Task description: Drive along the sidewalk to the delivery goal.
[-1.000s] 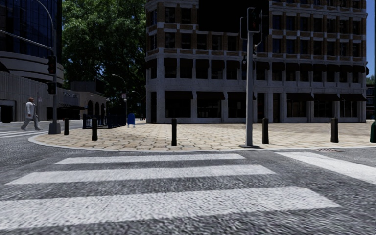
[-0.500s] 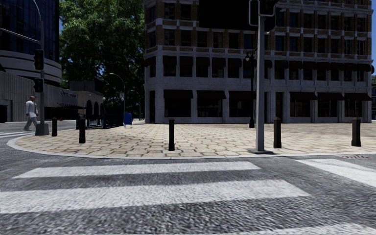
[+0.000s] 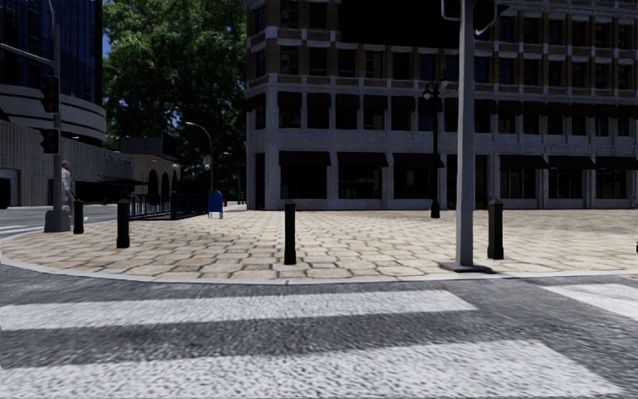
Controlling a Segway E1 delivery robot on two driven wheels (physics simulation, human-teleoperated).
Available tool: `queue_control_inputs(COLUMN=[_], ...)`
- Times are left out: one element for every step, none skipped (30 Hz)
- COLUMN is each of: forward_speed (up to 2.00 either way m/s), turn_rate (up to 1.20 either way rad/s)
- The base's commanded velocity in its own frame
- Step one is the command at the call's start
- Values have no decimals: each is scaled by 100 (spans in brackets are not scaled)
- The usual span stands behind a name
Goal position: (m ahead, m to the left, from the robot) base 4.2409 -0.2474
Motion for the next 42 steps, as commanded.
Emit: queue_control_inputs(forward_speed=[112, 112, 112, 112, 112, 112, 112, 112, 110, 109, 109, 107, 106, 106, 106, 106, 106, 106, 106, 106, 106, 106, 106, 106, 105, 105, 104, 104, 104, 104, 104, 104, 104, 98, 93, 91, 91, 91, 90, 90, 90, 90], turn_rate=[0, 0, 0, 0, 0, 0, 0, 0, 11, 27, 27, 45, 54, 51, 51, 3, 0, 0, 0, 0, 0, 0, 0, 0, 0, 0, 0, 0, 0, 0, 0, 0, 0, 34, 60, 69, 69, 58, 0, 0, 0, 0])
